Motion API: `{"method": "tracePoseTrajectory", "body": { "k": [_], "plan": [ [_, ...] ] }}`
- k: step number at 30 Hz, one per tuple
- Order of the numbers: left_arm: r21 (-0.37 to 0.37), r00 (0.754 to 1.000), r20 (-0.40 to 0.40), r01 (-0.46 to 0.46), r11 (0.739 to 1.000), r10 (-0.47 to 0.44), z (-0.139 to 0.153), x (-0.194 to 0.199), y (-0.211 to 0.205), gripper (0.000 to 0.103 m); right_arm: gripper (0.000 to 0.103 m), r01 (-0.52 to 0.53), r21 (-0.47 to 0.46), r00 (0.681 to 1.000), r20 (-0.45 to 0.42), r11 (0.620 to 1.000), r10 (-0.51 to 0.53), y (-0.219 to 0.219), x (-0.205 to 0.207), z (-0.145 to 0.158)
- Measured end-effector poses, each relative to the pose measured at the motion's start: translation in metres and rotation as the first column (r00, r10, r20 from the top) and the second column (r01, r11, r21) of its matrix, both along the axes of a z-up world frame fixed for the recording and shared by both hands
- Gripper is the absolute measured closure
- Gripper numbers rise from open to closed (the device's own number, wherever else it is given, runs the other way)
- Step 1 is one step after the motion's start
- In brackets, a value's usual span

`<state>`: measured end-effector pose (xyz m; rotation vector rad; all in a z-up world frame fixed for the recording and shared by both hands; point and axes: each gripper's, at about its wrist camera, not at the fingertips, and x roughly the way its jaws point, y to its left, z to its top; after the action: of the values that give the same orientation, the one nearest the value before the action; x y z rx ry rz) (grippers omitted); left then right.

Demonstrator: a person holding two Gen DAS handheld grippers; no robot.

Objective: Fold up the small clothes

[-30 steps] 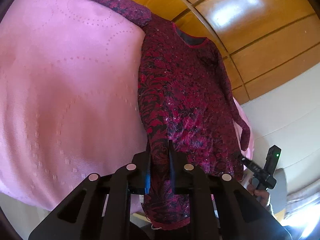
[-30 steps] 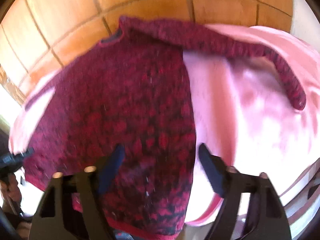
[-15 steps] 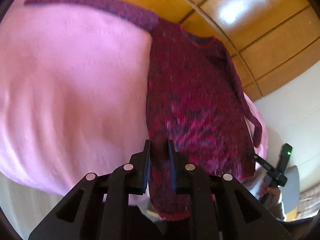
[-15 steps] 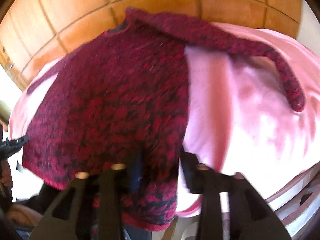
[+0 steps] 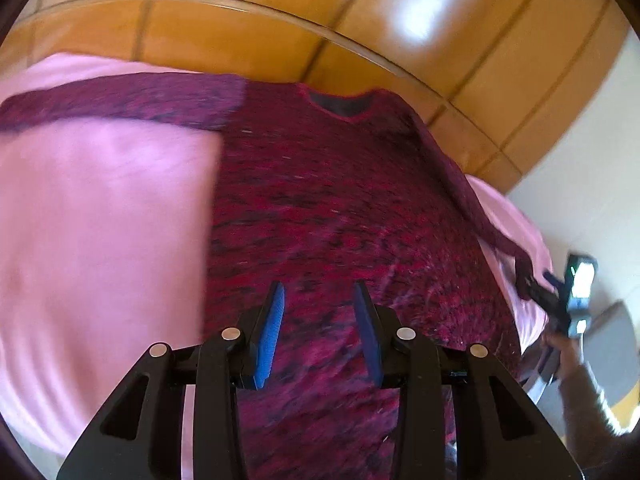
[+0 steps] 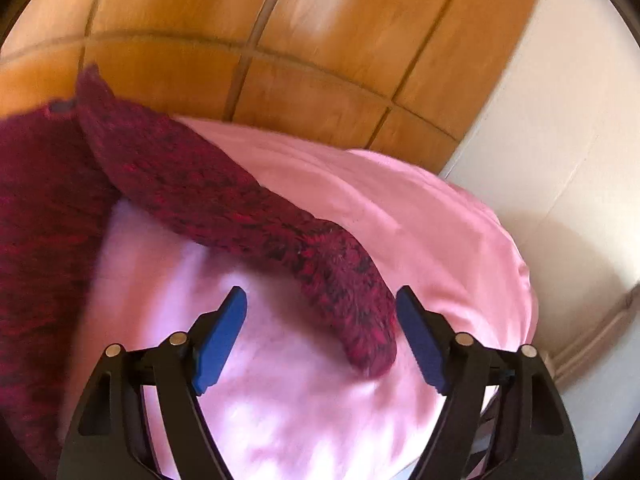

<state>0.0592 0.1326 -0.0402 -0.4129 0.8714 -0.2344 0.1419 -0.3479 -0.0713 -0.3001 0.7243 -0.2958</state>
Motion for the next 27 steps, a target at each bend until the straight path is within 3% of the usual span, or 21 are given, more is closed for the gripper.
{"method": "tracePoseTrajectory", "body": {
  "k": [3, 9, 14, 17, 23, 27],
  "plan": [
    [0.011, 0.999, -0.009, 0.040, 0.999, -0.040, -0.004, 0.013, -0.018, 0.069, 0.086, 0.017, 0.016, 0.998, -0.054, 1.000, -0.016, -0.013, 0.022, -0.009],
    [0.053, 0.996, -0.040, 0.087, 0.995, -0.084, -0.017, 0.038, -0.039, 0.069, 0.091, -0.055, 0.140, 0.998, 0.046, 0.989, 0.049, -0.030, 0.001, 0.048],
    [0.082, 0.995, -0.066, 0.078, 0.994, -0.073, -0.030, 0.057, -0.040, 0.069, 0.091, -0.068, 0.165, 0.996, 0.064, 0.984, 0.058, -0.046, 0.020, 0.083],
    [0.073, 0.996, -0.074, 0.058, 0.996, -0.053, -0.035, 0.064, -0.034, 0.069, 0.091, -0.028, 0.173, 0.999, 0.023, 0.985, 0.024, -0.067, 0.058, 0.086],
    [0.041, 0.995, -0.086, 0.053, 0.998, -0.049, -0.045, 0.069, -0.029, 0.069, 0.091, 0.115, 0.282, 0.989, -0.119, 0.953, -0.084, -0.121, 0.161, 0.073],
    [0.009, 0.995, -0.088, 0.042, 0.999, -0.041, -0.050, 0.070, -0.026, 0.069, 0.087, 0.200, 0.272, 0.972, -0.175, 0.941, -0.156, -0.132, 0.213, 0.061]
  ]
}}
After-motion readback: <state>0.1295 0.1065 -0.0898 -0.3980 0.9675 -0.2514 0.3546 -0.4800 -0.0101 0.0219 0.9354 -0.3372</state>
